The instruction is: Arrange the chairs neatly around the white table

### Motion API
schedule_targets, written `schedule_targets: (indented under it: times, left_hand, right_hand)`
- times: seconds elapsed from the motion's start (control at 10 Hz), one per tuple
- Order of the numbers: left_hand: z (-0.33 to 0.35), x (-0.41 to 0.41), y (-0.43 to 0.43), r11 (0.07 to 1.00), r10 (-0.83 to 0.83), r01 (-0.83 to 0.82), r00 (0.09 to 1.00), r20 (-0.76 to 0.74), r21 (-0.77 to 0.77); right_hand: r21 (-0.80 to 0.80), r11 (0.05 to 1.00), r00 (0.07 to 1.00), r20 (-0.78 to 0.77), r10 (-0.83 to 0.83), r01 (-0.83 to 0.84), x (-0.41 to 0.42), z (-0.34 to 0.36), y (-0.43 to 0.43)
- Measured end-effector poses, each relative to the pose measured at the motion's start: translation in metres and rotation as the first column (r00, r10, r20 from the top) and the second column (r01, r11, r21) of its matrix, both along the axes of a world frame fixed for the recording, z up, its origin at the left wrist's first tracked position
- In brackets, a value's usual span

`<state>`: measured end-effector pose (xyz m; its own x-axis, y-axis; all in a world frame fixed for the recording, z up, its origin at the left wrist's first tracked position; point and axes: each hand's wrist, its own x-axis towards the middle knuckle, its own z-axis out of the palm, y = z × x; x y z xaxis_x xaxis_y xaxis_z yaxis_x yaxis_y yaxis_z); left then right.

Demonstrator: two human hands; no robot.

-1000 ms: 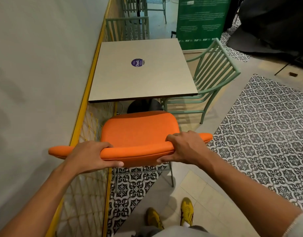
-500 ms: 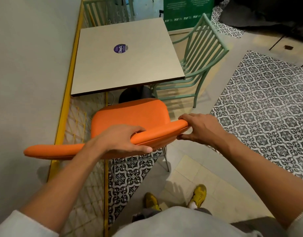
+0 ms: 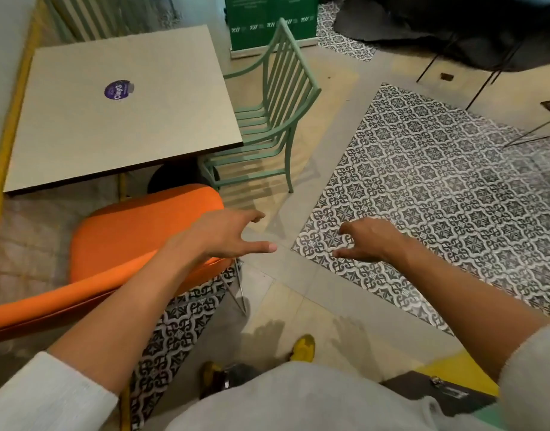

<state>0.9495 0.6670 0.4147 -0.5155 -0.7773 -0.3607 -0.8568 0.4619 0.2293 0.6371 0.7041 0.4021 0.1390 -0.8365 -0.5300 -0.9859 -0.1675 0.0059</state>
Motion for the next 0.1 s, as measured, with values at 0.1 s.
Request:
schedule_targets:
  times: [0.1]
  left_hand:
    - [-0.0194,-0.0477,-0.0171,0.993,-0.009,-0.002,0.995,0.094,0.119]
  right_hand:
    - [0.042,0.999,1.0,-0.028,-0.008,0.009,-0.043,-0.0106,-0.0129]
